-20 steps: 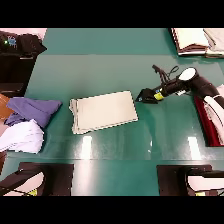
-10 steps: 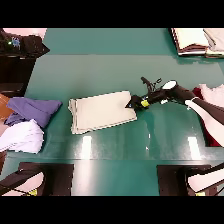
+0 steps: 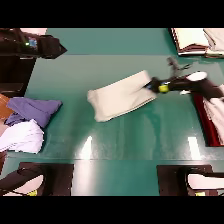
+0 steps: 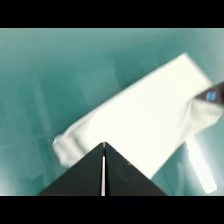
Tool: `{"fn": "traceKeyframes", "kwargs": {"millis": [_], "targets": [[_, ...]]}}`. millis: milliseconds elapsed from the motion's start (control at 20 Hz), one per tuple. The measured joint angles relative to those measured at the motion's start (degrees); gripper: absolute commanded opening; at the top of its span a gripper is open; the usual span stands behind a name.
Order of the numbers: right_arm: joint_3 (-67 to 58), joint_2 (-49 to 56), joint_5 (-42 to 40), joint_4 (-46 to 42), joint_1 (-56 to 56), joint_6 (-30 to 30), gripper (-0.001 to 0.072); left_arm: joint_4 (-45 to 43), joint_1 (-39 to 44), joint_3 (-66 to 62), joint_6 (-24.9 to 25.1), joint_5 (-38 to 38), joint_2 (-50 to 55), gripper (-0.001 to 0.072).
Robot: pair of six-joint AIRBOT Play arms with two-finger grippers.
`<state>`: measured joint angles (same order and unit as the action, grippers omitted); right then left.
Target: Fold the shirts.
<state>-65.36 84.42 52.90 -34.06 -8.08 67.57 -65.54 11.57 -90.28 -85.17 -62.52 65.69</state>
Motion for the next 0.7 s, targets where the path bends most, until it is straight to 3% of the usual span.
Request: {"fn": "traceKeyframes", "kwargs": {"millis": [400, 700], "targets": [[0.0, -13.9, -1.1, -3.7, 32.1, 0.0, 0.0011, 0.0, 8.4, 0.0, 0.0, 7.2, 0.0, 0.0027], [-0.3, -16.1, -2.0, -4.9, 42.4, 0.1, 0.0011, -0.1, 9.9, 0.0, -0.3, 9.0, 0.0, 0.0027]]}}
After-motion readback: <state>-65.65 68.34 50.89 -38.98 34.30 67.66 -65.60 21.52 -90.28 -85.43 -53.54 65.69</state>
